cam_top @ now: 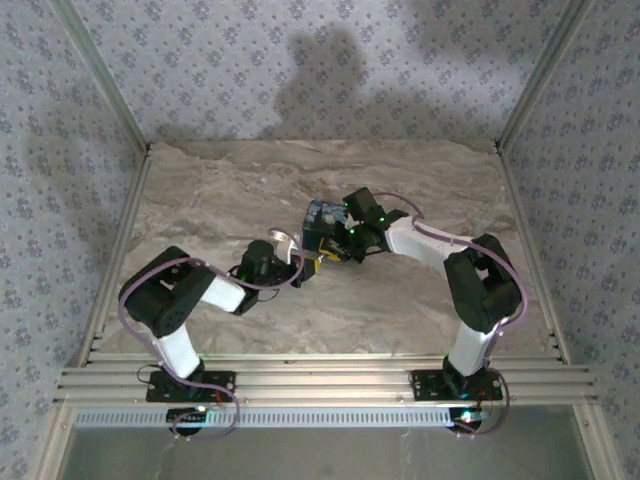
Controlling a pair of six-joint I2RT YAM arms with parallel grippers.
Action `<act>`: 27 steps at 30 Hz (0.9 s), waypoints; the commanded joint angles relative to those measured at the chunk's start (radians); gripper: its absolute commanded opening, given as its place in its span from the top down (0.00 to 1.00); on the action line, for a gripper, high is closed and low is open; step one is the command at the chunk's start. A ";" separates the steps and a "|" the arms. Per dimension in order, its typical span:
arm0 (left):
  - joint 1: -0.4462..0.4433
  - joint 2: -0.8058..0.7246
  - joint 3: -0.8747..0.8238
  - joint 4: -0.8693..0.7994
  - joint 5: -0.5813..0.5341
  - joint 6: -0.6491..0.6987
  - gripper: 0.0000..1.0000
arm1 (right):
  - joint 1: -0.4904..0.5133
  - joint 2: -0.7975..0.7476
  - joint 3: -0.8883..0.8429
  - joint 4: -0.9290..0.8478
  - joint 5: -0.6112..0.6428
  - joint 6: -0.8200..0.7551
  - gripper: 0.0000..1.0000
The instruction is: Unlock the padlock with the key
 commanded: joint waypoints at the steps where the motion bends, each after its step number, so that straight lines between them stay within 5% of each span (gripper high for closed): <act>1: -0.013 -0.011 0.044 0.219 -0.014 0.040 1.00 | 0.033 0.010 -0.020 -0.084 -0.132 0.028 1.00; 13: 0.020 0.044 0.075 0.417 0.122 -0.143 1.00 | 0.042 0.037 -0.049 -0.067 -0.166 -0.023 1.00; 22: 0.019 0.063 0.090 0.427 0.107 -0.158 1.00 | 0.056 0.026 -0.075 -0.037 -0.142 -0.011 1.00; 27: -0.002 0.035 0.056 0.341 0.055 -0.097 1.00 | 0.057 -0.042 -0.091 -0.031 -0.035 0.006 0.67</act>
